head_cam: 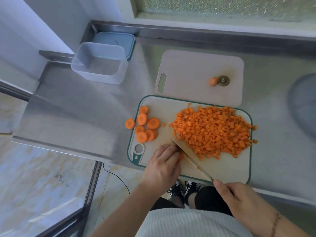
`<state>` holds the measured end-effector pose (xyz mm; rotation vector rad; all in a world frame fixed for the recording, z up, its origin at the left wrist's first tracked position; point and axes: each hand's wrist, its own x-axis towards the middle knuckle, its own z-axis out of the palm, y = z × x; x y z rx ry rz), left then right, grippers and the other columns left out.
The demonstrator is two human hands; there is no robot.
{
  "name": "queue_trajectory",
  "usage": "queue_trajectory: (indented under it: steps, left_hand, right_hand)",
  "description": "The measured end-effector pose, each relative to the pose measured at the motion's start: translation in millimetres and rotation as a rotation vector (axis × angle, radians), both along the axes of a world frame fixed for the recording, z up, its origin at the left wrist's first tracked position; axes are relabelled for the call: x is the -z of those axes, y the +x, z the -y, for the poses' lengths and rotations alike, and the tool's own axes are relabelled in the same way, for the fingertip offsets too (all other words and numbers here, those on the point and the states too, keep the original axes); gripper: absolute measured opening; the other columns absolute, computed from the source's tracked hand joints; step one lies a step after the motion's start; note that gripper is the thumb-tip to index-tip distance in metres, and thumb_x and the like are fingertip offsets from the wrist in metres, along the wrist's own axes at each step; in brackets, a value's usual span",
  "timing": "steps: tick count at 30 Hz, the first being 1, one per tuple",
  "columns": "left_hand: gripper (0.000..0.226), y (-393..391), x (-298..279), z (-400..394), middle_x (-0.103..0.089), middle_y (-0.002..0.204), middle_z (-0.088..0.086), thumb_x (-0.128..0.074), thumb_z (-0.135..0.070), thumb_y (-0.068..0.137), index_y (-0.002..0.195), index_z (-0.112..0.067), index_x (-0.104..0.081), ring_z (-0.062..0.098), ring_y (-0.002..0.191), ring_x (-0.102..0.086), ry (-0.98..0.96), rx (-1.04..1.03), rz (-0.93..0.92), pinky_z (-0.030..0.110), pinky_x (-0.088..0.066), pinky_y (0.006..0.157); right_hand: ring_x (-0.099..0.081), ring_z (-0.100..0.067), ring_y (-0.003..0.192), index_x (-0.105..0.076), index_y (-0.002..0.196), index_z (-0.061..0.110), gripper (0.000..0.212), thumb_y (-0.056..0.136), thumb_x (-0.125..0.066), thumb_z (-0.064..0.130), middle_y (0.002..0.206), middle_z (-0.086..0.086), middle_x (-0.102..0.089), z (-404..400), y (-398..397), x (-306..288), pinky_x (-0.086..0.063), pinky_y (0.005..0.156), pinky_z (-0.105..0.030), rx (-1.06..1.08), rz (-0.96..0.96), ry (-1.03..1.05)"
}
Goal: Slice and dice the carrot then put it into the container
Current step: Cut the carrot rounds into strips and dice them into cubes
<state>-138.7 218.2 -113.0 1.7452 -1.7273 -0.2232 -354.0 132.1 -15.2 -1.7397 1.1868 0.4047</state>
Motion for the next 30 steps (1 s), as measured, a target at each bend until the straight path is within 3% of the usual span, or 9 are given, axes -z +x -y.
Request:
queue_trajectory:
  steps: [7, 10, 14, 18, 21, 25, 30]
  left_hand:
    - [0.020, -2, 2, -2, -0.067, 0.118, 0.008, -0.066, -0.001, 0.091, 0.110, -0.003, -0.072, 0.031, 0.109, -0.063, 0.013, 0.010, -0.017, 0.037, -0.052, 0.098]
    - [0.024, -2, 1, -1, -0.068, 0.119, 0.009, -0.070, 0.002, 0.087, 0.110, -0.003, -0.073, 0.031, 0.108, -0.064, 0.017, 0.010, -0.011, 0.038, -0.054, 0.094]
    - [0.022, -1, -5, 0, -0.067, 0.119, 0.008, -0.064, 0.000, 0.091, 0.110, -0.004, -0.073, 0.031, 0.106, -0.063, 0.028, 0.009, -0.010, 0.035, -0.053, 0.096]
    - [0.011, 0, -5, -2, -0.069, 0.108, 0.008, -0.067, -0.001, 0.090, 0.098, -0.002, -0.074, 0.031, 0.099, -0.063, 0.003, -0.013, 0.018, 0.036, -0.053, 0.090]
    - [0.010, -1, -3, -2, -0.070, 0.103, 0.006, -0.068, -0.002, 0.088, 0.095, -0.004, -0.075, 0.031, 0.098, -0.064, 0.002, -0.034, 0.029, 0.035, -0.055, 0.086]
    - [0.014, -2, -2, -2, -0.071, 0.108, 0.004, -0.066, -0.002, 0.090, 0.098, -0.005, -0.077, 0.029, 0.097, -0.065, -0.005, -0.029, 0.015, 0.033, -0.055, 0.087]
    - [0.016, 1, -4, -2, -0.071, 0.112, 0.005, -0.063, -0.007, 0.094, 0.101, -0.005, -0.077, 0.027, 0.100, -0.065, -0.018, -0.001, 0.008, 0.032, -0.054, 0.092]
  right_hand:
    - [-0.037, -0.011, 0.046, -0.036, 0.053, 0.018, 0.074, 0.077, -0.007, 0.082, 0.044, 0.000, -0.036, -3, 4, 14, -0.038, 0.052, -0.029, -0.040, -0.069, -0.073]
    - [-0.039, -0.012, 0.047, -0.036, 0.055, 0.017, 0.070, 0.081, -0.013, 0.077, 0.047, 0.003, -0.038, -3, 16, 13, -0.045, 0.058, -0.035, -0.051, -0.056, -0.054]
    - [-0.035, -0.009, 0.044, -0.035, 0.055, 0.016, 0.065, 0.086, -0.019, 0.071, 0.047, 0.004, -0.034, 3, 23, 9, -0.039, 0.054, -0.027, -0.021, 0.005, -0.031]
    - [-0.028, -0.010, 0.045, -0.028, 0.055, 0.017, 0.070, 0.081, -0.013, 0.080, 0.046, 0.001, -0.026, -5, 3, 5, -0.031, 0.049, -0.023, -0.006, 0.043, -0.054]
    - [-0.029, -0.011, 0.044, -0.027, 0.053, 0.018, 0.072, 0.075, -0.012, 0.085, 0.045, -0.001, -0.026, -9, -6, 2, -0.033, 0.050, -0.022, -0.013, 0.043, -0.069]
    - [-0.030, -0.010, 0.044, -0.029, 0.055, 0.017, 0.066, 0.079, -0.014, 0.077, 0.043, 0.003, -0.026, -11, 0, 5, -0.032, 0.049, -0.022, -0.013, -0.009, -0.029]
    - [-0.041, -0.012, 0.046, -0.038, 0.055, 0.016, 0.067, 0.083, -0.016, 0.073, 0.046, 0.004, -0.040, -8, 17, 9, -0.040, 0.053, -0.027, -0.025, -0.021, -0.065]
